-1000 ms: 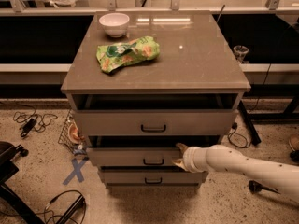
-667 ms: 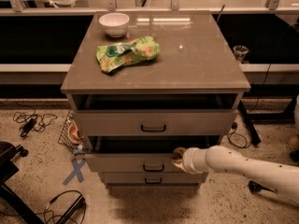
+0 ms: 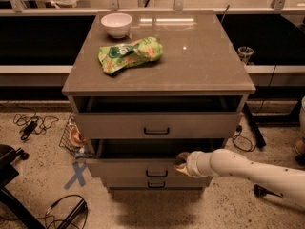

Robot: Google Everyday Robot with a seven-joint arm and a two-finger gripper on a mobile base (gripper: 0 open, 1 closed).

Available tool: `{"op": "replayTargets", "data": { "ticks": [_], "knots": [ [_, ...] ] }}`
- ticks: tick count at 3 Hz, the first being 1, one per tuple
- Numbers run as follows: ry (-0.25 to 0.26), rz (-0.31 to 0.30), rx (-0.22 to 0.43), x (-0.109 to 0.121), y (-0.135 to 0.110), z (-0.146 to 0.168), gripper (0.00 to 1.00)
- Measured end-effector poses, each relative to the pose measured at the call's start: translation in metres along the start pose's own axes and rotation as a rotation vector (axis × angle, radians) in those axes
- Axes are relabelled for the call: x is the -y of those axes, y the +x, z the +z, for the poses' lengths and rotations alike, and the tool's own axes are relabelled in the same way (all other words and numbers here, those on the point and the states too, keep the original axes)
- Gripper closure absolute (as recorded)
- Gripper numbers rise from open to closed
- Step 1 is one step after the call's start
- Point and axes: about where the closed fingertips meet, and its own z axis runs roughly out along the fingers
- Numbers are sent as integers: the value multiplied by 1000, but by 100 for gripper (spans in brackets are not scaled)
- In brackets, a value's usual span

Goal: Open middle drawer

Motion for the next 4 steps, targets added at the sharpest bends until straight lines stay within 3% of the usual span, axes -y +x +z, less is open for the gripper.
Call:
{"op": "replayTargets", "data": {
  "ticks": [1, 2, 3, 4],
  "knots": [
    [-14, -12, -23, -14, -2, -12, 100],
    [-14, -12, -23, -14, -2, -12, 100],
    [-46, -45, -14, -33, -6, -28, 100],
    [-47, -45, -14, -33, -6, -28, 100]
  ]
}}
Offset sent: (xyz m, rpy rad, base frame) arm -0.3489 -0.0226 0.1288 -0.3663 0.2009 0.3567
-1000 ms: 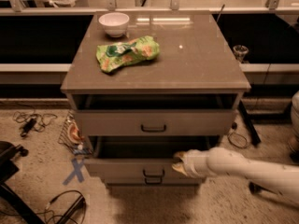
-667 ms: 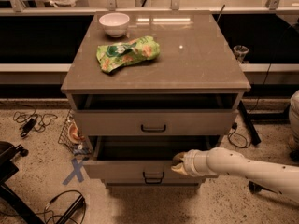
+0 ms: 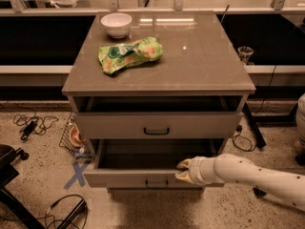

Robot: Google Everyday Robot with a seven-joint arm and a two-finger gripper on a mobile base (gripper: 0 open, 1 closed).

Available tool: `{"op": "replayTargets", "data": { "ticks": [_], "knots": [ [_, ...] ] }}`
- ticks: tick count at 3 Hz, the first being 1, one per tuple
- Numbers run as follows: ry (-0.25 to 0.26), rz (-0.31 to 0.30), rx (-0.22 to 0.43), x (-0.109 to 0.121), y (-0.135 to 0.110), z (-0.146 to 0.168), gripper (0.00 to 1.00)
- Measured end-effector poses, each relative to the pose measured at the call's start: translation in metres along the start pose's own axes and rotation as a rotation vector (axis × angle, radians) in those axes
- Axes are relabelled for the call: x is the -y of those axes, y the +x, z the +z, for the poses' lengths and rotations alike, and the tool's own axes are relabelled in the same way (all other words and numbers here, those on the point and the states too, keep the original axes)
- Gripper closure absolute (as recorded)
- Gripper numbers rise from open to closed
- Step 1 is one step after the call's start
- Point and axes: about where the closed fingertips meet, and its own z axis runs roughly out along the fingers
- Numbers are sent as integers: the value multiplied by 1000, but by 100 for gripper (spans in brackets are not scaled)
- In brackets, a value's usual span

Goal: Open middle drawer

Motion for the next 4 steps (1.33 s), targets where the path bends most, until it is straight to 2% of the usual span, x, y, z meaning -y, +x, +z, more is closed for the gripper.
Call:
{"op": "replayTargets", "data": {
  "ticks": [1, 3, 4],
  "knots": [
    [3, 14, -14, -5, 1, 3, 100],
    [-43, 70, -75, -43, 15, -7, 100],
    [-84, 103, -109, -73, 22, -20, 100]
  ]
}}
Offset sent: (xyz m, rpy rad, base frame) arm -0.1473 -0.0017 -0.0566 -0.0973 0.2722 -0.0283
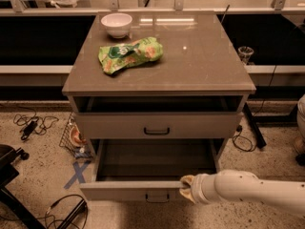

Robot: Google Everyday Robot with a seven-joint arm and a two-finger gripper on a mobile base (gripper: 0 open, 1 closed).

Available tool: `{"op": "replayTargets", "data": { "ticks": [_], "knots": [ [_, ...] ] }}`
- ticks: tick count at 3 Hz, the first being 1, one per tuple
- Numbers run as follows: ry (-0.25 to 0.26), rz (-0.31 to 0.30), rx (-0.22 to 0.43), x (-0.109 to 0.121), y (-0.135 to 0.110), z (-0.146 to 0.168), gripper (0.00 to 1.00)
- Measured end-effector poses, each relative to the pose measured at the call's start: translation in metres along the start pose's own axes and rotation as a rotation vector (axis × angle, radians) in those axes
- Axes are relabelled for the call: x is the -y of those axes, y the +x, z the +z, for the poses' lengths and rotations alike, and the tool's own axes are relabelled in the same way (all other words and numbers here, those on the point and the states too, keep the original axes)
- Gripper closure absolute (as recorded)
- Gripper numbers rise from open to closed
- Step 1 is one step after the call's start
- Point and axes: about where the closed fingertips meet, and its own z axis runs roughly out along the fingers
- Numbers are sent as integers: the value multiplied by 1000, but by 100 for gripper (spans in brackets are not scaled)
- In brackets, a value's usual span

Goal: Open middle drawer

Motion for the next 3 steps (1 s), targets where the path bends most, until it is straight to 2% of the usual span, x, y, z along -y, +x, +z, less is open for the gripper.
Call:
{"op": "replayTargets", "data": {
  "ticks": [2, 3],
  "knots": [
    [-5, 4, -5, -3, 1, -1, 100],
    [-72, 22, -35, -31, 9, -13, 98]
  ]
}}
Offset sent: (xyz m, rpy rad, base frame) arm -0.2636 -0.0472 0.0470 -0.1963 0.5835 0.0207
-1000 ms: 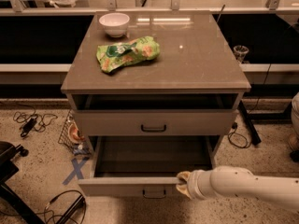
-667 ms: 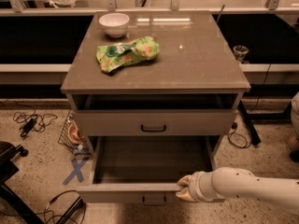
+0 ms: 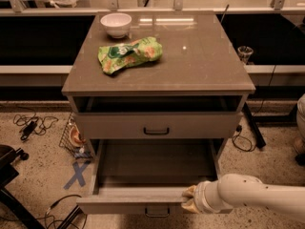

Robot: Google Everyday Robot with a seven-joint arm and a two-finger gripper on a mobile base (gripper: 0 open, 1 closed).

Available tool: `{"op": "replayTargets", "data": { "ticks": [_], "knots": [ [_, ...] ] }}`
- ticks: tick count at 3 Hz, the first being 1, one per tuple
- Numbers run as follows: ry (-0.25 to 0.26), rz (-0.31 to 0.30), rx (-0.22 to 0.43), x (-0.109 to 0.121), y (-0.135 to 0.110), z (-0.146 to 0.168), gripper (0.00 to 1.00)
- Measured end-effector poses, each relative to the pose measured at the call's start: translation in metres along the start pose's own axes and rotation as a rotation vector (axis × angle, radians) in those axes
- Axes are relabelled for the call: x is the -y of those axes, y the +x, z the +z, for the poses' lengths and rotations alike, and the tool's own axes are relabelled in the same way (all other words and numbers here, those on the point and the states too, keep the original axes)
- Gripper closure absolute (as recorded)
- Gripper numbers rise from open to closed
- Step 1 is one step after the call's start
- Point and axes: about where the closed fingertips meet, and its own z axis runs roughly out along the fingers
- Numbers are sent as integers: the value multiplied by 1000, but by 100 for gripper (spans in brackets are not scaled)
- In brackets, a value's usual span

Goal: Open middle drawer

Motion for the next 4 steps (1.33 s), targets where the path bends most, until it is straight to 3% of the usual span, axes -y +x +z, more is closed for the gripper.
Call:
{"op": "replayTargets", "data": {
  "ticks": [1, 2, 4],
  "knots": [
    [0, 0, 0, 0, 0, 0, 75],
    [-3, -1, 0, -1, 0, 1, 45],
    [-6, -2, -3, -2, -1, 1, 0]
  ]
}}
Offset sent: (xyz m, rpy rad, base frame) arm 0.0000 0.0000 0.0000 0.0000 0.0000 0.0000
